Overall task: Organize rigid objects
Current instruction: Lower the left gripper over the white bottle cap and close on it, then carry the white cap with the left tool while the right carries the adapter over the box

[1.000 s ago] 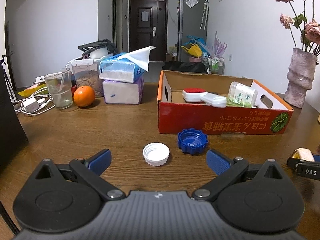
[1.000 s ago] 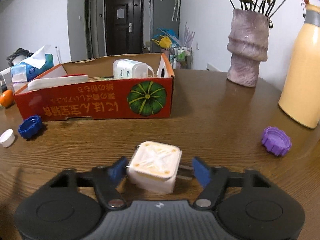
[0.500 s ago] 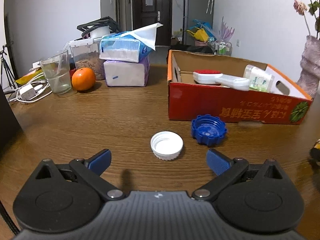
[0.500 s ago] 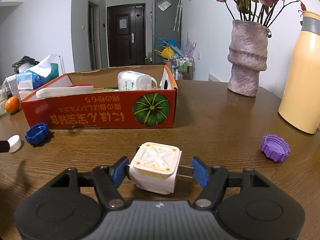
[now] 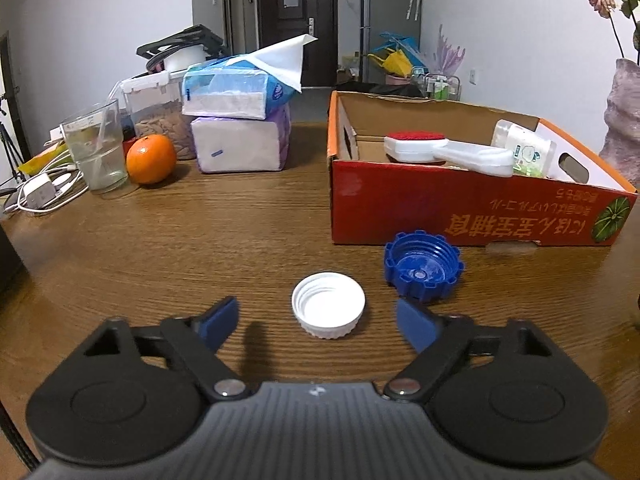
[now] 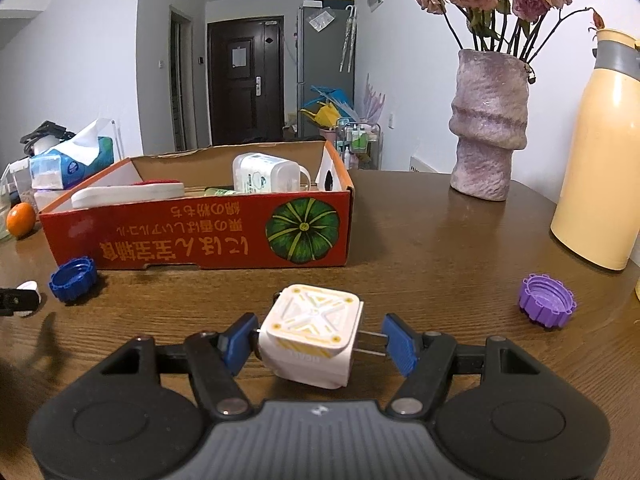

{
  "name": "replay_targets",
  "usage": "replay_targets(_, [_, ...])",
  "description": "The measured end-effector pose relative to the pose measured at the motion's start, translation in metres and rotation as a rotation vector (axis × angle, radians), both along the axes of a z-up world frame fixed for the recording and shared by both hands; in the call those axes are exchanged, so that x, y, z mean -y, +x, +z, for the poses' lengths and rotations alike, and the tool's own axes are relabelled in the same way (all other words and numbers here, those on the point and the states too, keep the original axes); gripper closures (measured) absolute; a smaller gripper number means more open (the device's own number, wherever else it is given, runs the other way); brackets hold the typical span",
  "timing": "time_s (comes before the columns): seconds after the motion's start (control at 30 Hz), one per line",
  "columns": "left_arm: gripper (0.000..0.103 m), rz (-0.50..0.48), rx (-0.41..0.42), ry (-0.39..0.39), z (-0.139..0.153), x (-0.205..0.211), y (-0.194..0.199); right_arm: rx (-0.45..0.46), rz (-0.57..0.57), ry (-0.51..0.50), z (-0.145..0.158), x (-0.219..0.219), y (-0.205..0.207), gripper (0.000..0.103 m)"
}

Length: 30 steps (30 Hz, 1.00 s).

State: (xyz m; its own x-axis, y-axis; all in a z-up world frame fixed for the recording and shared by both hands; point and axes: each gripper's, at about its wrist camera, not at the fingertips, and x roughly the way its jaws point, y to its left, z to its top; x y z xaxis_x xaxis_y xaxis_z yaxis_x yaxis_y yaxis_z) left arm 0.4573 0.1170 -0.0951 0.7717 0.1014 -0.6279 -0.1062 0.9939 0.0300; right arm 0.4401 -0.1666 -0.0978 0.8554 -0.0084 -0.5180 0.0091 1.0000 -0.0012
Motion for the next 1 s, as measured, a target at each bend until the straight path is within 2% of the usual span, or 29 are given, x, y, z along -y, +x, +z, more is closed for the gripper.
replay_targets(0.03, [0.03,-0.005,-0.002,-0.003,0.0,0.0,0.001,0.001,-0.001,0.0,0.0,0.0,0.0,0.035])
replay_targets(0.13, [0.049,-0.014,-0.01,-0.022,-0.002,-0.001,0.004,0.006,-0.003,-0.001,0.0,-0.002,0.0,0.035])
replay_targets(0.17, [0.059,-0.014,-0.011,-0.033,-0.002,-0.002,0.004,0.006,-0.003,-0.002,0.0,-0.003,0.0,0.035])
replay_targets(0.2, [0.061,-0.016,-0.012,-0.047,-0.002,-0.004,0.004,0.007,-0.003,-0.002,0.0,-0.003,0.0,0.035])
replay_targets(0.6, [0.062,-0.028,0.021,-0.052,0.001,-0.003,-0.001,0.021,0.008,0.004,0.001,-0.004,-0.003,0.035])
replay_targets(0.83, [0.062,-0.033,0.071,-0.027,0.01,0.003,-0.01,0.043,0.018,0.007,0.004,-0.004,-0.006,0.035])
replay_targets(1.0, [0.062,-0.041,0.098,-0.038,0.018,0.004,-0.016,0.057,0.025,0.016,0.006,-0.005,-0.008,0.035])
